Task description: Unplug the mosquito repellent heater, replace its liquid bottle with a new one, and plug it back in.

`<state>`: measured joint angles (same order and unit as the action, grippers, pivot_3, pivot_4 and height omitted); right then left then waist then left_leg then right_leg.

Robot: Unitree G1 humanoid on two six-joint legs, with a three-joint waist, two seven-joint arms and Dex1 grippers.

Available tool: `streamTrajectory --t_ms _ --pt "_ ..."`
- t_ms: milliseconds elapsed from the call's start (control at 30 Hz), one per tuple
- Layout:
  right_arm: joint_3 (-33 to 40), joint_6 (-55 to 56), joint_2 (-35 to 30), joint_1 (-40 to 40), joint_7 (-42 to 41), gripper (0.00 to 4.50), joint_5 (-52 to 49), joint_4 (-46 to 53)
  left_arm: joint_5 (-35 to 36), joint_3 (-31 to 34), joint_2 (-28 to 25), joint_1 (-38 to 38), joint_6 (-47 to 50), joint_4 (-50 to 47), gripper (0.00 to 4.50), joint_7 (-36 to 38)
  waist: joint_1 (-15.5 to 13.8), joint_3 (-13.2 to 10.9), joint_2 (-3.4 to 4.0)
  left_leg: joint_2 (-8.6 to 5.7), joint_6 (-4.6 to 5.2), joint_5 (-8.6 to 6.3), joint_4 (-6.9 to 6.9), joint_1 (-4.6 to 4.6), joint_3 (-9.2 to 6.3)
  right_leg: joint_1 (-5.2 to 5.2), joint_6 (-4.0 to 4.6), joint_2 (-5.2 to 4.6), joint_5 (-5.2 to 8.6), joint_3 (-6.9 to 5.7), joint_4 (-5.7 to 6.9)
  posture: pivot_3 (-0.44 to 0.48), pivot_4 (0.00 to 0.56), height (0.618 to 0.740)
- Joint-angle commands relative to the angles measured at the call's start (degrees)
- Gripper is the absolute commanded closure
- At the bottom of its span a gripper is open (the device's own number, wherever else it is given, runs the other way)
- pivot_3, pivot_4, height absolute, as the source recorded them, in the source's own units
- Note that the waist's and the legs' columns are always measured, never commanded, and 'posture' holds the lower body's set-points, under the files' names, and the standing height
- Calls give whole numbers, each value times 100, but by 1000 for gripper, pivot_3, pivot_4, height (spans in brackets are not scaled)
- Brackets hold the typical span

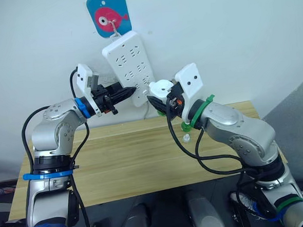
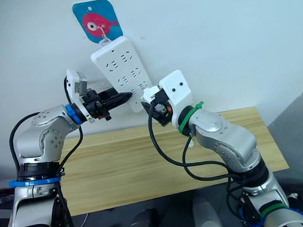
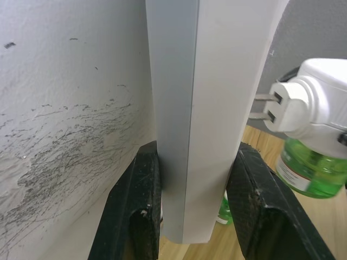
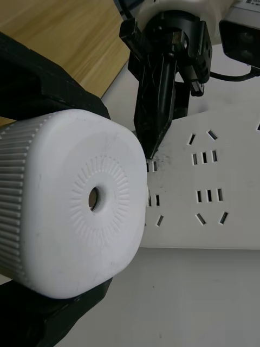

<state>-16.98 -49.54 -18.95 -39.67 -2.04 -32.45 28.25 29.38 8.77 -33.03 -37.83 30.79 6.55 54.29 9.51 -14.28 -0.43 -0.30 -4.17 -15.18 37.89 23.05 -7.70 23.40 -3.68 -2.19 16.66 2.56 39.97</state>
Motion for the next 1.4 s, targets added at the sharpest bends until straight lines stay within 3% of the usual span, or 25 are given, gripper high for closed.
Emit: streamTrajectory --t_ms 33,567,1400 --pt "-27 297 93 -103 -245 1413 377 79 127 21 -16 27 11 -237 3209 45 0 0 0 0 0 0 0 0 0 0 0 0 0 0 0 -201 190 734" --pt "18 367 644 -206 -762 1428 1381 -412 122 -6 6 63 14 -301 3209 45 1 1 1 0 -9 5 0 -1 -1 1 0 0 0 0 1 -196 186 734" --pt "25 464 1053 -521 -1189 1428 1984 -833 162 -35 60 99 97 -401 3209 61 32 1 1 0 -14 8 -1 -1 0 3 0 0 0 1 4 -199 188 734"
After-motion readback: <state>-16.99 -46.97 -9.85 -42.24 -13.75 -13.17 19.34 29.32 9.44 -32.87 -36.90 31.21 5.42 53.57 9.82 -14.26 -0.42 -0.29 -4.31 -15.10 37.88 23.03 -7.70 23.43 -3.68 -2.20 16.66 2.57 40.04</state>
